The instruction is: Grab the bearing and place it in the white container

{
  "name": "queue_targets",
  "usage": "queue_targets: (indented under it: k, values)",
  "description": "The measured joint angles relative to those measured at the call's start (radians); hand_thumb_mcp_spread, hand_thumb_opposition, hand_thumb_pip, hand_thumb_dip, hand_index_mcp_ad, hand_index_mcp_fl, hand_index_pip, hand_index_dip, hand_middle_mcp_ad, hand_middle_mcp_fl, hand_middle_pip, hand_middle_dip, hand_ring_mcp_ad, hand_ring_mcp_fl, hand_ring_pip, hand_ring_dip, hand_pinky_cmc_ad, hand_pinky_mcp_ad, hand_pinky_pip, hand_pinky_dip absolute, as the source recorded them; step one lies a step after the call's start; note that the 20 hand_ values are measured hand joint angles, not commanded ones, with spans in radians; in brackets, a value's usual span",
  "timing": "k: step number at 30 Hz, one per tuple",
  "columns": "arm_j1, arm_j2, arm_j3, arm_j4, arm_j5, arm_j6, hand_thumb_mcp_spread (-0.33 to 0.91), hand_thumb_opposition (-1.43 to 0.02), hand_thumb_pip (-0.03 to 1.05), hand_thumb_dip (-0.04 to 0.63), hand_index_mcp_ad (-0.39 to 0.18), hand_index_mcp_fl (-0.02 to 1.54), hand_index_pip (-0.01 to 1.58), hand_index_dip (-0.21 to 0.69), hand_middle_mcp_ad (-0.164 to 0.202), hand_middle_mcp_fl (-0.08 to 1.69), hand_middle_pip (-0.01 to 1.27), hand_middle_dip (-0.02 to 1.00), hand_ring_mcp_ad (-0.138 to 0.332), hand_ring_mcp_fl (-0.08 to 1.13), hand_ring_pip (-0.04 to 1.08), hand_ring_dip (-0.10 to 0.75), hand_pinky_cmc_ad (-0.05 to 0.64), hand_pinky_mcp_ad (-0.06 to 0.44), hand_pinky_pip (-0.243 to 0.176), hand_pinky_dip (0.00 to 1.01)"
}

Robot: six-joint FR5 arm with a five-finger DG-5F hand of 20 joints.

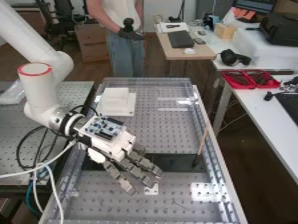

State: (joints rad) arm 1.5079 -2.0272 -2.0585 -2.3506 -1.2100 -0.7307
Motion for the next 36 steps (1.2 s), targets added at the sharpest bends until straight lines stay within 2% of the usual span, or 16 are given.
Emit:
queue_targets:
  k: [7,26,36]
  values:
    - [-0.004,-0.001,-0.001,0.012,-0.006,-0.014,0.38,-0.88,0.68,0.304,-0.059,0.14,1.55,0.047,0.08,-0.01,0.13,0.17,0.161,0.0,0.08,0.091,0.367,0.295,-0.089,0.42]
    - [-0.009,0.004,-0.002,0.025,-0.014,-0.023,0.38,-0.87,0.66,0.298,-0.054,0.2,1.54,0.031,0.08,-0.01,0.13,0.17,0.162,0.0,0.08,0.091,0.346,0.278,-0.089,0.42]
    - [-0.005,0.05,-0.004,0.034,-0.038,-0.046,0.38,-0.87,0.66,0.298,-0.054,0.21,1.54,0.031,0.084,0.01,0.13,0.17,0.162,0.0,0.08,0.091,0.346,0.269,-0.093,0.42]
